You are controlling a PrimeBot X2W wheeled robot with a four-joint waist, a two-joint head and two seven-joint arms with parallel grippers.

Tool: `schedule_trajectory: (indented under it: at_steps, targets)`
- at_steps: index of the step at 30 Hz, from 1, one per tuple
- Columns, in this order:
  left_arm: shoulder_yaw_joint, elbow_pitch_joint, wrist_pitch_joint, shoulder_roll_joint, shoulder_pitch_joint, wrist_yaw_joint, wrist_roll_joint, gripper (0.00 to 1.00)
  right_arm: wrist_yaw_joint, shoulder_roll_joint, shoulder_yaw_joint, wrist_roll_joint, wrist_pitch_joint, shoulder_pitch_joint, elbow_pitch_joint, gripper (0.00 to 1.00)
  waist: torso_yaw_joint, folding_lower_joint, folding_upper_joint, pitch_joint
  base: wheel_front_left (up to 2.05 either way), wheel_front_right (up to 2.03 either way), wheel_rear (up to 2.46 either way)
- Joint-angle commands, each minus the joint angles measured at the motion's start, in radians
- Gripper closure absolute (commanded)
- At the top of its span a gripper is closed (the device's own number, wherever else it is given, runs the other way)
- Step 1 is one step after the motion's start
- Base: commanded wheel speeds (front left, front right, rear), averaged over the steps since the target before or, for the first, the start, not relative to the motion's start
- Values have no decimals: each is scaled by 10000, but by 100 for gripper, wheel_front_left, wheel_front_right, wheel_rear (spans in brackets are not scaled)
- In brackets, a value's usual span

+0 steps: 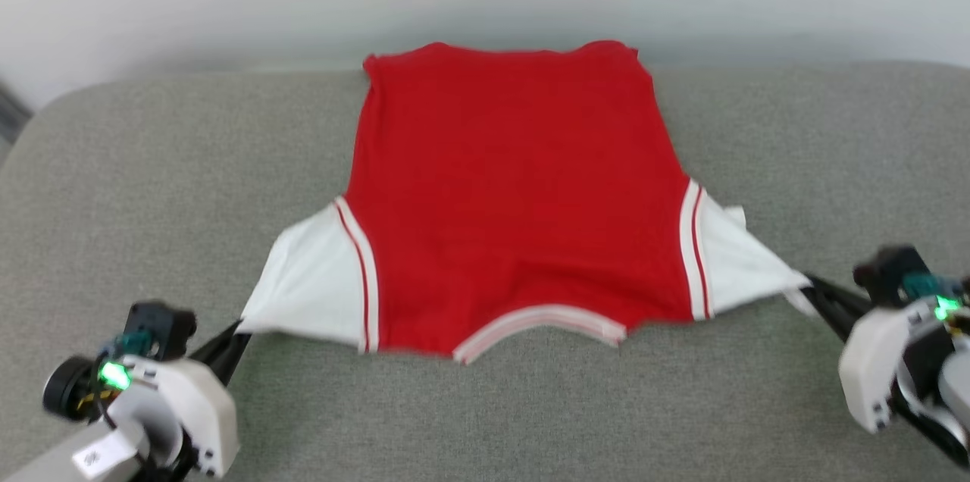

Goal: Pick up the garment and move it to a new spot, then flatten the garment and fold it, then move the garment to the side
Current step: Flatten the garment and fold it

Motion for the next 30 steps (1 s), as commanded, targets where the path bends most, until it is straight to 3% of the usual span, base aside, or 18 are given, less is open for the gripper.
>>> schedule_trajectory:
  at_steps: [1,7,17,22,28,29,30]
  targets:
    - [-38,-210,-60,296,432,204,-78,100,-10,-240,-354,-74,9,716,-130,100,5,3,0,-439,0,0,0]
    - [89,-1264,-66,809,1919,933,-637,100,-13,-617,-1985,-162,500,3269,-951,100,19,3,0,-1069,0,0,0]
    - [314,-3033,-51,1567,4191,2218,-940,100,-15,-736,-4718,-559,3076,7345,-3674,100,-142,3,0,-1348,0,0,0]
    - [426,-3477,-52,1427,4520,2381,-763,100,-13,-486,-5655,-569,4326,8575,-4777,100,-110,3,0,-1178,0,0,0]
    - [750,-3586,-53,1108,4233,2424,-490,100,-12,-214,-6255,-935,5102,8569,-5722,100,-69,3,0,-1010,0,0,0]
    - [785,-3591,-53,1067,4196,2406,-417,100,-12,-205,-6269,-973,5243,8443,-5853,75,-70,3,0,-977,0,0,0]
    - [846,-3606,-53,1021,4129,2400,-346,100,-10,-240,-6258,-977,5384,8313,-5989,6,-58,3,0,-926,0,0,0]
